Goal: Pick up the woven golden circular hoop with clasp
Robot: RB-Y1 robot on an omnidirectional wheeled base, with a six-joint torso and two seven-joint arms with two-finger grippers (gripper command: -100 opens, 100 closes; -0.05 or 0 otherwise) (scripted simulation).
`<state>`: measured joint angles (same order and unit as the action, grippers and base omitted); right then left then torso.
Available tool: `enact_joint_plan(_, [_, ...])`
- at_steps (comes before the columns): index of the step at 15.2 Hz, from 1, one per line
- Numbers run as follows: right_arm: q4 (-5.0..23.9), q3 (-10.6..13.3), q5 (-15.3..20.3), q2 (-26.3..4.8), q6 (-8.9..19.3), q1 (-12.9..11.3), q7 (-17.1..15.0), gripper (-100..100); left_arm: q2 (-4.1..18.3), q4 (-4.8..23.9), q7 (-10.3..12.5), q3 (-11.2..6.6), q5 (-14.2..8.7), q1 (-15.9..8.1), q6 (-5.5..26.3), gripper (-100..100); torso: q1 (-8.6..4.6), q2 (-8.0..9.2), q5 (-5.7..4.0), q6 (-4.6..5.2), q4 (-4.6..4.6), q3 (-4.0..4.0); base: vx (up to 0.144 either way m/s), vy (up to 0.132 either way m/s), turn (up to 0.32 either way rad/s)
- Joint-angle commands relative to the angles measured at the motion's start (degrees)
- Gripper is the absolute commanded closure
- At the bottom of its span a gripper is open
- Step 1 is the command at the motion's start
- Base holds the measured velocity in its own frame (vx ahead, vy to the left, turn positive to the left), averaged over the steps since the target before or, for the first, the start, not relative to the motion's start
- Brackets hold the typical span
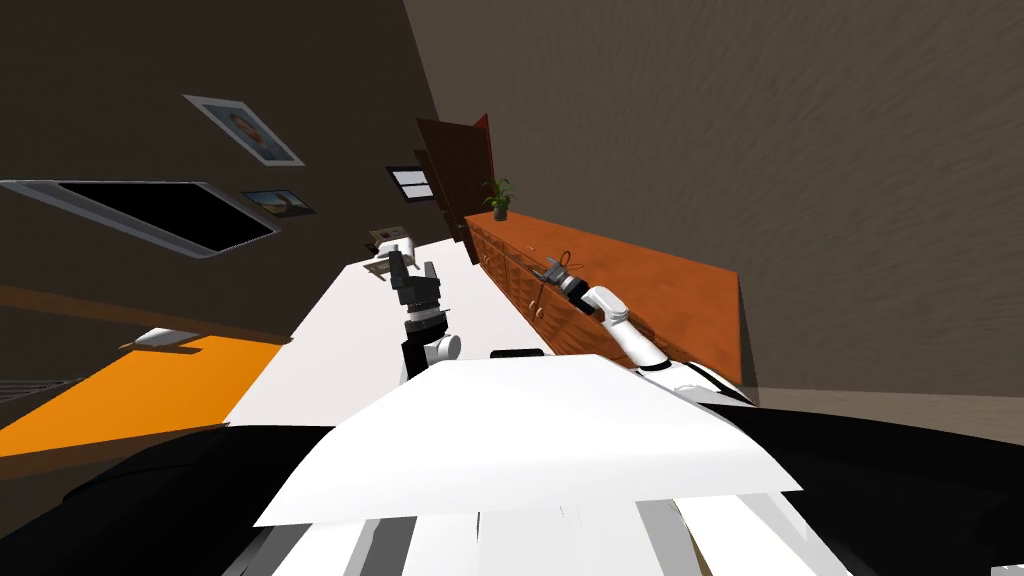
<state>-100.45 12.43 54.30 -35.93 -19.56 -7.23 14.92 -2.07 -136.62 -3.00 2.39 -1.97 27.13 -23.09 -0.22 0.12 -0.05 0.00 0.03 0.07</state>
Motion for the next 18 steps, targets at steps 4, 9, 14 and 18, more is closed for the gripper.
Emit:
enact_joint_plan(4, [2.3,1.3,5.2,-1.4,0.5,-2.8,1.7,-100,0.0,0.0,0.0,0.00,0.0,0.0,0.0,0,-0.02,0.00,-0.01,0.00,0.00,0.00,-0.035,-0.045,0.031])
enact_joint_plan(9, [6.0,3.4,11.6,-3.3,1.3,-7.2,4.0,-100,0.0,0.0,0.0,0.00,0.0,0.0,0.0,0,0.00,-0.01,0.00,0.00,0.00,0.00,-0.040,-0.049,0.034])
enact_joint_plan(14, [9.6,5.5,17.0,-4.9,2.1,-11.5,6.3,-100,0.0,0.0,0.0,0.00,0.0,0.0,0.0,0,0.00,-0.05,-0.01,0.01,-0.01,-0.02,-0.029,-0.049,0.026])
enact_joint_plan(18, [11.3,6.5,21.3,-5.7,2.4,-13.5,7.3,-100,0.0,0.0,0.0,0.00,0.0,0.0,0.0,0,-0.02,-0.06,-0.01,0.00,-0.01,-0.03,-0.027,-0.052,0.032])
